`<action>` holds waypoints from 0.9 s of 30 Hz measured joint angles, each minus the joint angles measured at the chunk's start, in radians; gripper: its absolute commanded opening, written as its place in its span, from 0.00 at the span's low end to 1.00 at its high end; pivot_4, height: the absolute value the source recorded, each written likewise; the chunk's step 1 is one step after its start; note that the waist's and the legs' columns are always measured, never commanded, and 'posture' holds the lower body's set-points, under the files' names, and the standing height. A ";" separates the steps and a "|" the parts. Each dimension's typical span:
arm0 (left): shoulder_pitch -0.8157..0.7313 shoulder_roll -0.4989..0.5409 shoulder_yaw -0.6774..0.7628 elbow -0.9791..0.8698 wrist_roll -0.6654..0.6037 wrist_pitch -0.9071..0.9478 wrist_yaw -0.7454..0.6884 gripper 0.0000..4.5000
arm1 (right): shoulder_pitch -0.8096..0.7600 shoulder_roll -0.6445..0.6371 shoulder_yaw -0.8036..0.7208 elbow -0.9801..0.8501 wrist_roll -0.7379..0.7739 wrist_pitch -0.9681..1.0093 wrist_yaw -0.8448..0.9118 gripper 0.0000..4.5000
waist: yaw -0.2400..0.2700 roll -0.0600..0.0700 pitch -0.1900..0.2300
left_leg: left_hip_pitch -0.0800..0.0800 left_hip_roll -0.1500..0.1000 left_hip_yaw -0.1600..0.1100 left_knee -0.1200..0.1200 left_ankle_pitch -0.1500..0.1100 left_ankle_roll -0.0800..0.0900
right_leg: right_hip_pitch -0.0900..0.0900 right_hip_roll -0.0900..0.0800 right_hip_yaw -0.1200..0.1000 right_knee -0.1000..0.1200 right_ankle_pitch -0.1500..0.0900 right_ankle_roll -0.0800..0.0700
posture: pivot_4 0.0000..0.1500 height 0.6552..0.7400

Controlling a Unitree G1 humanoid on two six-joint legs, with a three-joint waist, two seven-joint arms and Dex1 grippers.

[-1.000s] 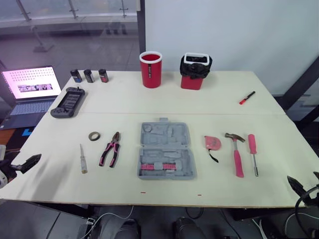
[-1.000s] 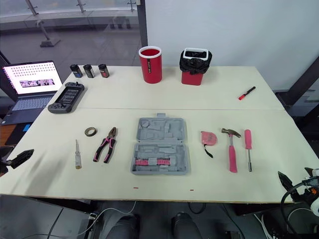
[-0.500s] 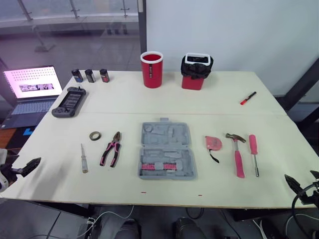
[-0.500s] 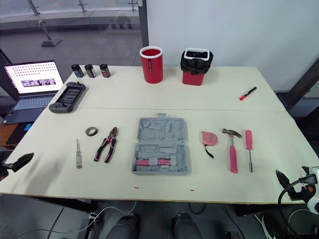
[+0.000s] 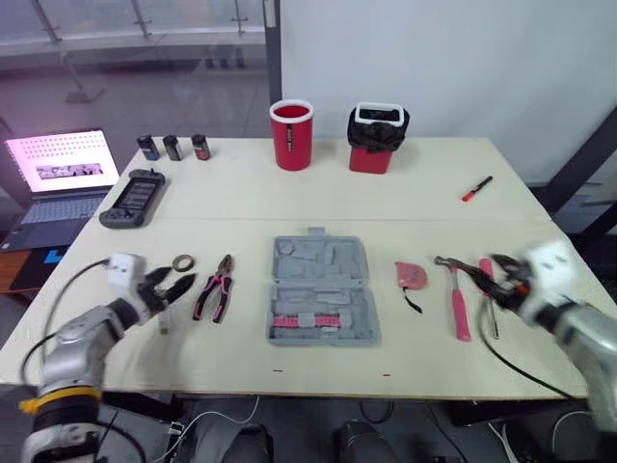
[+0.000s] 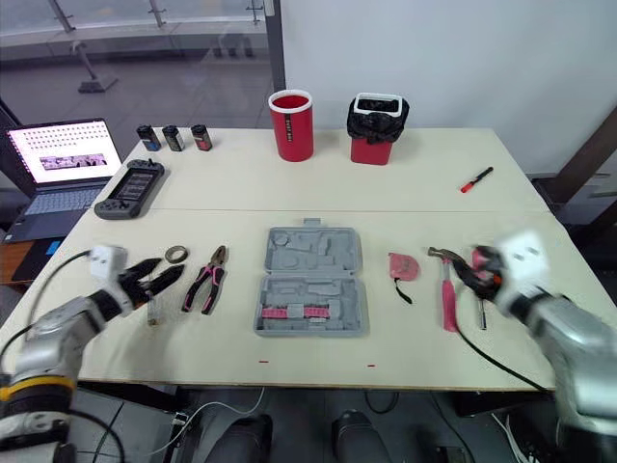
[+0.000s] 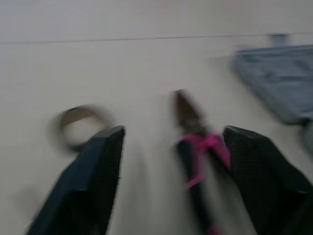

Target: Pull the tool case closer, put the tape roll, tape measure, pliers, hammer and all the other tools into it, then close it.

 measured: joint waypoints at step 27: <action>-0.257 -0.050 -0.415 0.269 0.360 -0.217 -0.195 0.02 | -0.370 0.027 0.532 0.365 -0.350 0.090 0.189 0.00 | -0.001 -0.002 0.000 | -0.003 -0.002 -0.001 -0.001 0.000 0.001 | -0.003 -0.001 0.000 0.000 0.000 0.001 | 1.00 0.98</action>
